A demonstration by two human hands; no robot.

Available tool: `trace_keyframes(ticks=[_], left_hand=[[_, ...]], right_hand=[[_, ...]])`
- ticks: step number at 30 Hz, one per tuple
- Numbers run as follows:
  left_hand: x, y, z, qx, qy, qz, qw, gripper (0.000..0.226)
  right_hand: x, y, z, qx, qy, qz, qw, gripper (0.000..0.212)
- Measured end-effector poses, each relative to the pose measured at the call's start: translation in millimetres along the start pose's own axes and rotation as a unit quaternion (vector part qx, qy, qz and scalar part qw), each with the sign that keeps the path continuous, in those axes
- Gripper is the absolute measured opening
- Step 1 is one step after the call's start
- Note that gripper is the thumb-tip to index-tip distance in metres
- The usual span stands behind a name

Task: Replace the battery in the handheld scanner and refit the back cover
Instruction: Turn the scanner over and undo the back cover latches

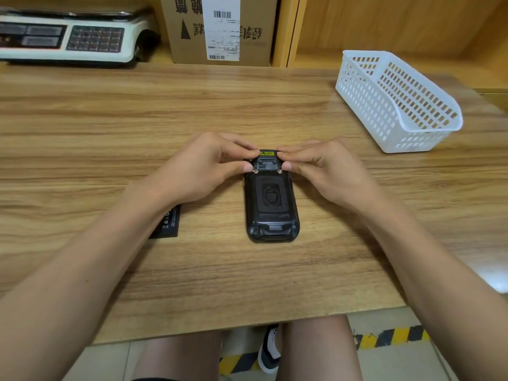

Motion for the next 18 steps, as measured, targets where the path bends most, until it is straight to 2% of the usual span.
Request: trace_keyframes(ticks=[18], left_hand=[[2.2, -5.6, 0.2, 0.014, 0.008, 0.001, 1.000, 0.024]], right_hand=[[1.2, 3.4, -4.1, 0.034, 0.006, -0.015, 0.999, 0.021]])
Point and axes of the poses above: each hand's wrist, its own z-axis away from the middle knuckle, its own x-axis out of the palm, y = z × x, the point moved 7 cm from there along -z, towards the middle knuckle, and after that the axes turned 14 degrees about x, right-handed, at the moved point
